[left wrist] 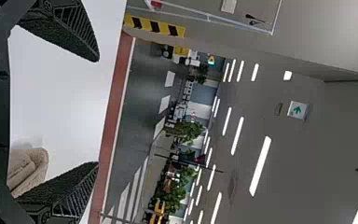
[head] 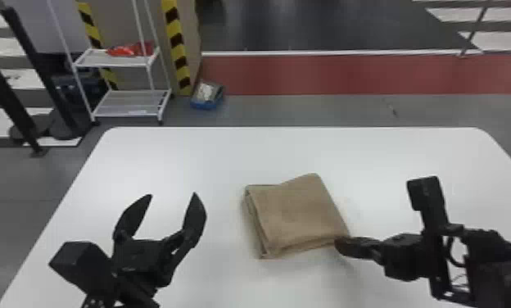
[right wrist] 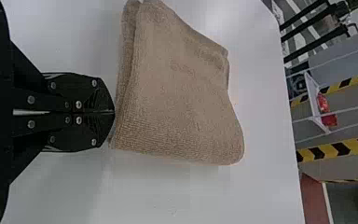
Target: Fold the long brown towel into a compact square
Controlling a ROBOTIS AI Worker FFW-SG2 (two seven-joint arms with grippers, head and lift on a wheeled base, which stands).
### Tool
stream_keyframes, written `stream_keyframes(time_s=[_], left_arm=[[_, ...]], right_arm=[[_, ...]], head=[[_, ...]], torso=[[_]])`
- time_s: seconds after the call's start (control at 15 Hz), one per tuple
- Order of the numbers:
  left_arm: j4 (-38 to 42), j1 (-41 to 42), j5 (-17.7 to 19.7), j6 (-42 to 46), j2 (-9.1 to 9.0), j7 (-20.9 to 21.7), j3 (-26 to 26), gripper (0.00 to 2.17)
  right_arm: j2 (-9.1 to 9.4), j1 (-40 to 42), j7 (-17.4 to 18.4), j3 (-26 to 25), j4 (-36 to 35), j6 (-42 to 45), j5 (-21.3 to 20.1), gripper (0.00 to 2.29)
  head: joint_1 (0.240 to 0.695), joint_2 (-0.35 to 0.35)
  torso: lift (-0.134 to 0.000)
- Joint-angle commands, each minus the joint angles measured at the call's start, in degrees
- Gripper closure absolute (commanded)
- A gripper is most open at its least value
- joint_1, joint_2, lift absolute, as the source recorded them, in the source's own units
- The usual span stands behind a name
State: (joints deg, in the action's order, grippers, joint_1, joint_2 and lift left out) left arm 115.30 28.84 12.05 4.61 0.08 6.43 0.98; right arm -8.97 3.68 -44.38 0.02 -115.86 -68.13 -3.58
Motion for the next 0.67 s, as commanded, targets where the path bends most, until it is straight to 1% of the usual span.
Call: stream_keyframes(time_s=[0.0,0.13,0.33,0.4,0.6], left_arm=[[-0.1,-0.3,0.3,-0.2,0.18,0.1,0.0,0.09],[0.0,-0.5,0.3,-0.2,0.44,0.1,0.0,0.09],[-0.9,-2.7,0.3,-1.8,0.88,0.1,0.3,0.09],[-1.4,-3.4,0.4,-2.3,1.06,0.1,0.5,0.09],[-5.0,-8.2,1.5,-4.6,2.64,0.1,3.2,0.09]], right_arm=[[0.53,-3.8,1.8,2.4,3.7,-0.2,-0.9,1.78],[0.79,-8.0,4.7,4.8,8.8,0.0,-0.9,1.78],[2.29,-11.8,9.8,5.3,13.3,2.8,-1.0,1.78],[2.37,-13.1,11.4,5.4,15.3,3.8,-1.0,1.78],[2.73,-14.6,14.9,5.2,18.0,6.5,-0.7,1.78]], head=[[0.695,0.053],[0.695,0.062],[0.695,0.066],[0.695,0.064],[0.695,0.045]], torso=[[-0.123],[-0.123],[-0.123],[-0.123],[-0.123]])
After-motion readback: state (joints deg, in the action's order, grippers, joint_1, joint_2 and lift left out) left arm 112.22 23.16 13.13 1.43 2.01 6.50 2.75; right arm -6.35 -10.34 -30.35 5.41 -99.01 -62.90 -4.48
